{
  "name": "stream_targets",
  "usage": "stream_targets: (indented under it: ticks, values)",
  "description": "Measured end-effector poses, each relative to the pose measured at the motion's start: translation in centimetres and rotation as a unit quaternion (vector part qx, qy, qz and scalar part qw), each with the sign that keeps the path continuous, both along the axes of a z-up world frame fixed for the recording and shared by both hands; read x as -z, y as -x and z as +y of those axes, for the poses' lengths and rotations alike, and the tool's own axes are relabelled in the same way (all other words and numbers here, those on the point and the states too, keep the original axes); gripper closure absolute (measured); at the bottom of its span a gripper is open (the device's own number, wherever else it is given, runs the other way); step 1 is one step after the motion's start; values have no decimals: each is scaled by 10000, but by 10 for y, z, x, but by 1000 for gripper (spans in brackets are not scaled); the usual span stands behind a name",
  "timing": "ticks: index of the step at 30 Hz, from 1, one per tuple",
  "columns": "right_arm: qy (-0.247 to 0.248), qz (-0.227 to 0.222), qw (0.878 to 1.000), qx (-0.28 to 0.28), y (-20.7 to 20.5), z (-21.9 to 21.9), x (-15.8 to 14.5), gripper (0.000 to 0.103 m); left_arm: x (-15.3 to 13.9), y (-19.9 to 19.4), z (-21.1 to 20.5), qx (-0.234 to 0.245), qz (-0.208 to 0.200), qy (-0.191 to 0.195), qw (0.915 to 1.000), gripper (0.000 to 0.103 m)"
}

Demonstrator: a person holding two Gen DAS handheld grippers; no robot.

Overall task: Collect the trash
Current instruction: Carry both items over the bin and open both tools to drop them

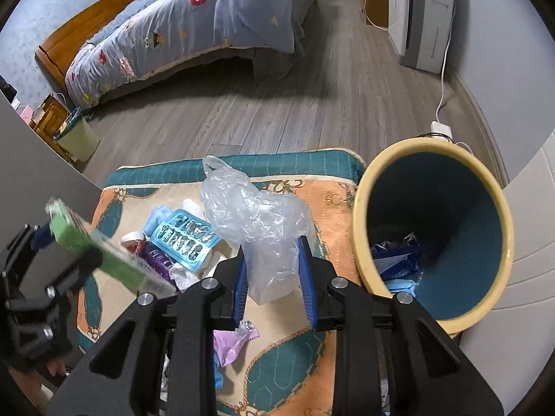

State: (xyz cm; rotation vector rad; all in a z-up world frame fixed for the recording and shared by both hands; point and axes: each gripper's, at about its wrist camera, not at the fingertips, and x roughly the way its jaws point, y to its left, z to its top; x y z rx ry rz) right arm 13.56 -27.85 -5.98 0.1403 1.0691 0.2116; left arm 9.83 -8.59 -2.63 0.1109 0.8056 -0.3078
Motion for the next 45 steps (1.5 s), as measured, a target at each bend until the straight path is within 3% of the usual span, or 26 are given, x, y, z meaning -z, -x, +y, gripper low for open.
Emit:
stream_targets:
  ticks: [7,24,33,45]
  values:
    - [17,-204,9996,193,11,-30,-14,77,-13,-11,-19,36,-138,250,9996,29]
    - [52,-452,9900,1333,26,-140,-14,77,-19,-23,-109,642,-408,253,9968,29]
    - [209,-421,9774,2063,30,-187,-3,77,-10,-28,-151,1122,-403,488,9917,29]
    - [471,15,9672,2496,27,-216,35,77,25,-40,-208,1892,-411,169,9809,29]
